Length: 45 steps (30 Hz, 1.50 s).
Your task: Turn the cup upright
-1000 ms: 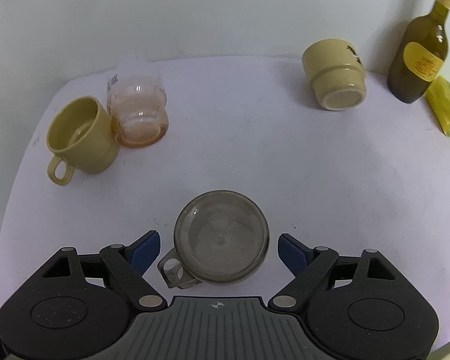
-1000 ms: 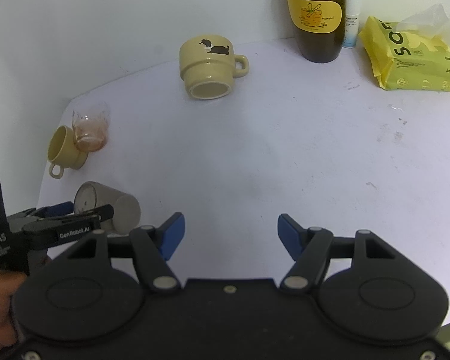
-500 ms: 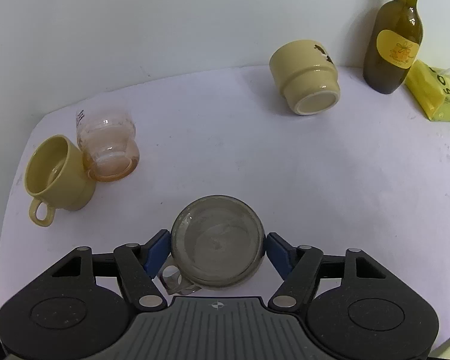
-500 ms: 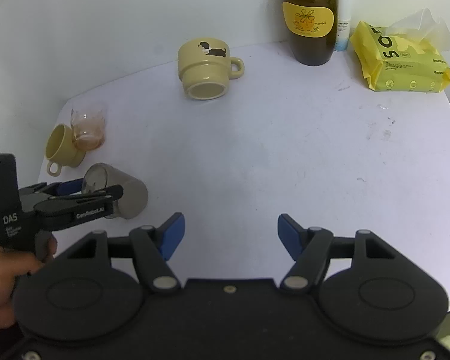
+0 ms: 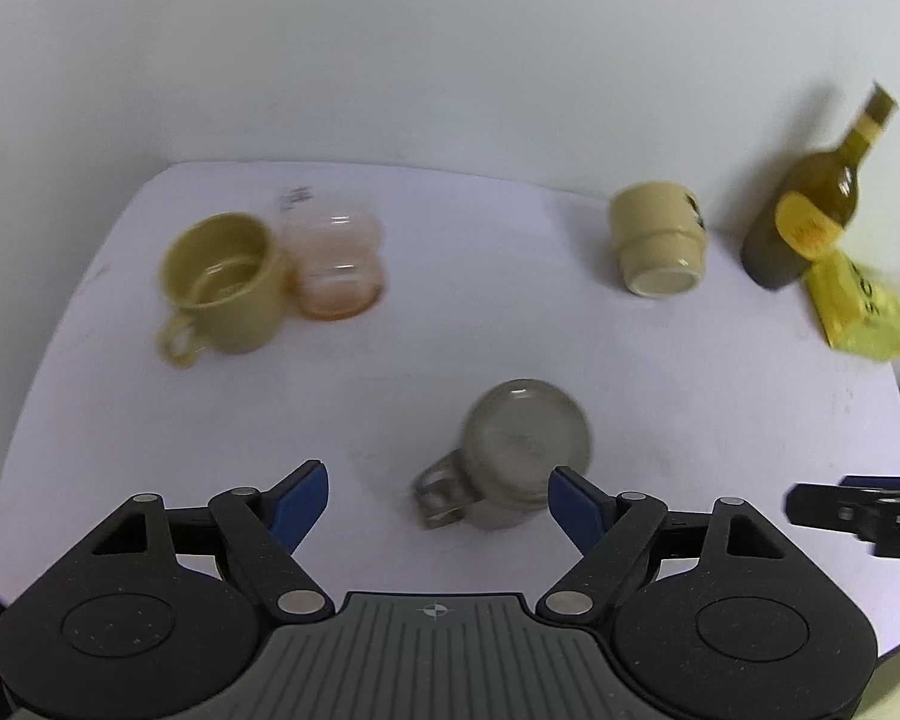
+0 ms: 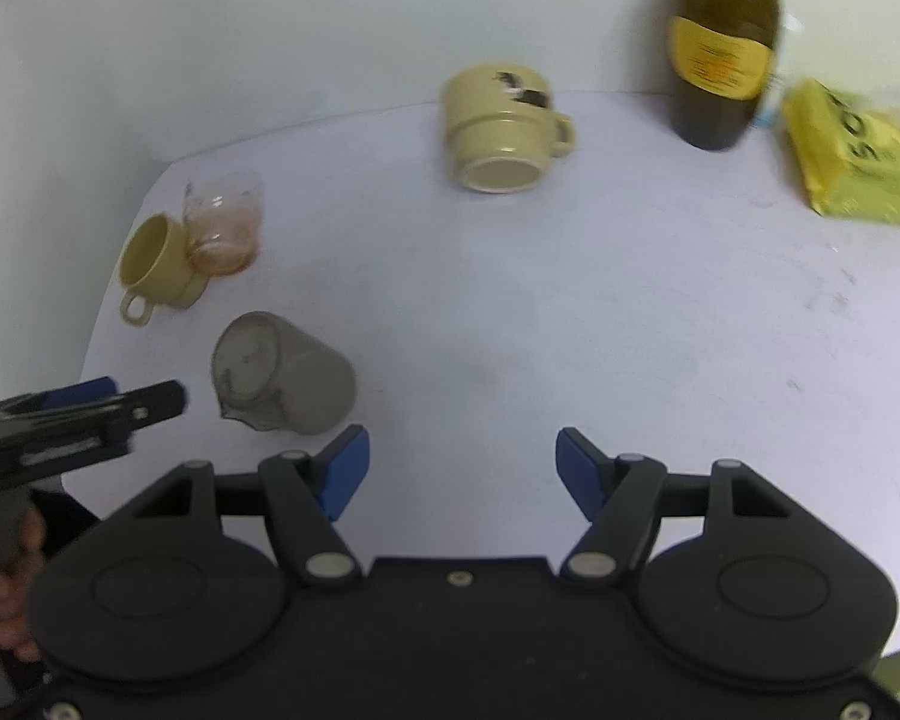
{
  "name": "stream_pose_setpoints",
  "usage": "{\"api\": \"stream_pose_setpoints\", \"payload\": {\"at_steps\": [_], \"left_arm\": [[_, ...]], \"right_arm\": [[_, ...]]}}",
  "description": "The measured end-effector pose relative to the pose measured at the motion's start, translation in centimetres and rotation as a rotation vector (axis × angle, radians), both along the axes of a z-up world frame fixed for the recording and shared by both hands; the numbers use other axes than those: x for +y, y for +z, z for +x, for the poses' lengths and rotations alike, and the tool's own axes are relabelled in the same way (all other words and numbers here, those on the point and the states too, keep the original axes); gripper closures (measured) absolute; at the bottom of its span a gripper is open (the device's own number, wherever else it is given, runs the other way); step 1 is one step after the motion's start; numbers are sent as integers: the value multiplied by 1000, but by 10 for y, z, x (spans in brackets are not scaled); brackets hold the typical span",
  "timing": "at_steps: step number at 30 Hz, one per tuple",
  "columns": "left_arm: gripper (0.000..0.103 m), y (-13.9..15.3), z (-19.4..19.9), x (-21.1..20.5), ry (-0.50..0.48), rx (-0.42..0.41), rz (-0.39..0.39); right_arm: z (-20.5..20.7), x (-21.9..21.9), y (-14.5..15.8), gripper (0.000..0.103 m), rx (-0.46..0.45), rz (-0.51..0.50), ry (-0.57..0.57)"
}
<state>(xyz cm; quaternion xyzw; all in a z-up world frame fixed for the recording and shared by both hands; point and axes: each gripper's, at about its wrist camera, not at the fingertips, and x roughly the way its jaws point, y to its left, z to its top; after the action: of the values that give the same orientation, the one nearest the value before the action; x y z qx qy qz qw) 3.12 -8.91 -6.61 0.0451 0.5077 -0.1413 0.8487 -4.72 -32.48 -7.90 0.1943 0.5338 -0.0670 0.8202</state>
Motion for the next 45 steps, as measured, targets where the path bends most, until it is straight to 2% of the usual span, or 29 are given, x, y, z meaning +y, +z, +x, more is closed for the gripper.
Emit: {"api": "stream_pose_setpoints", "payload": {"at_steps": [2,6,10,15,18,21,22,23,24,25,28,32,34,36,45], "left_arm": [[21,6,-3,24,57,9,-14],[21,11,-6,53,129,17,-40],[19,13,-11,80,182,22,-63],[18,12,-17,99,210,31,-59],[16,12,-21,104,205,39,-60],[5,14,-21,105,216,55,-57],[0,17,-22,106,221,62,-66],[0,19,-21,107,227,70,-82],[0,22,-20,109,231,81,-99],[0,27,-20,110,237,99,-131],[0,36,-17,111,246,114,-164],[0,49,-17,106,246,147,-105],[0,53,-18,104,240,130,-83],[0,56,-21,96,213,112,-26],[0,54,-24,93,211,125,16]], "right_arm": [[13,15,0,35,-3,-20,48],[30,42,-5,25,-36,-79,159],[50,68,-19,25,-19,-83,238],[56,83,-22,25,5,-78,253],[57,93,-16,19,31,-100,235],[56,97,-10,19,64,-129,218],[53,102,0,17,64,-144,202],[51,105,6,15,62,-145,199],[50,104,7,7,61,-144,199],[47,109,20,0,60,-144,188],[44,115,36,0,55,-155,189],[42,126,58,0,36,-231,184],[44,125,63,0,43,-222,161],[43,122,72,0,43,-190,115],[38,130,66,0,64,-206,128]]}}
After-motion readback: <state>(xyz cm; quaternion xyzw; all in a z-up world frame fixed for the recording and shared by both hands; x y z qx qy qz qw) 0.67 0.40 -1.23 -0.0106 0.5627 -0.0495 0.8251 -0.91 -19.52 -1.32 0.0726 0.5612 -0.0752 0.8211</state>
